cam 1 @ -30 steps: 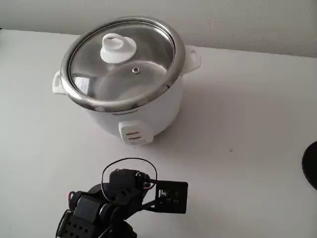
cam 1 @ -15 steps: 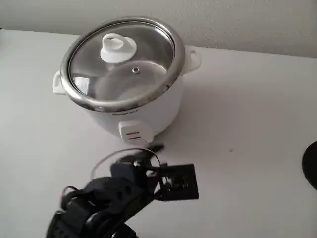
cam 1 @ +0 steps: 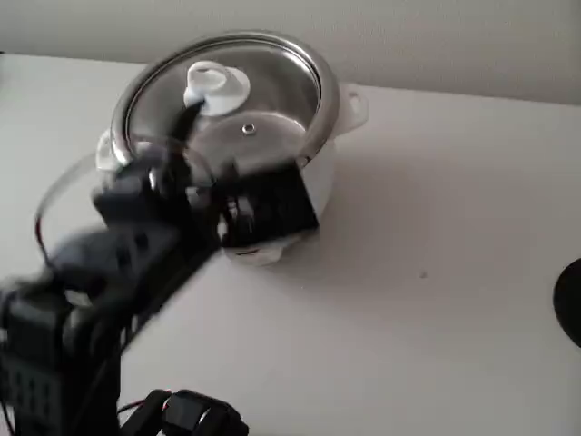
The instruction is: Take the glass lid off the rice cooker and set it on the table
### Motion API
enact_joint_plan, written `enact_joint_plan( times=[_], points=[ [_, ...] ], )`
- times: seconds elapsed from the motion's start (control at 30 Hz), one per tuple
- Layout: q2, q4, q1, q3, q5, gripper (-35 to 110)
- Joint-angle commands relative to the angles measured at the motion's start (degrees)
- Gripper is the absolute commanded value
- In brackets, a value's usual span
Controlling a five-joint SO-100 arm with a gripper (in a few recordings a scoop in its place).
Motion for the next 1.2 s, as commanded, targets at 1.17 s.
enact_joint_plan(
  times=[1.17],
  points=[
    [-49.31, -15.47, -7.82, -36.39, 9.58, 26]
  ],
)
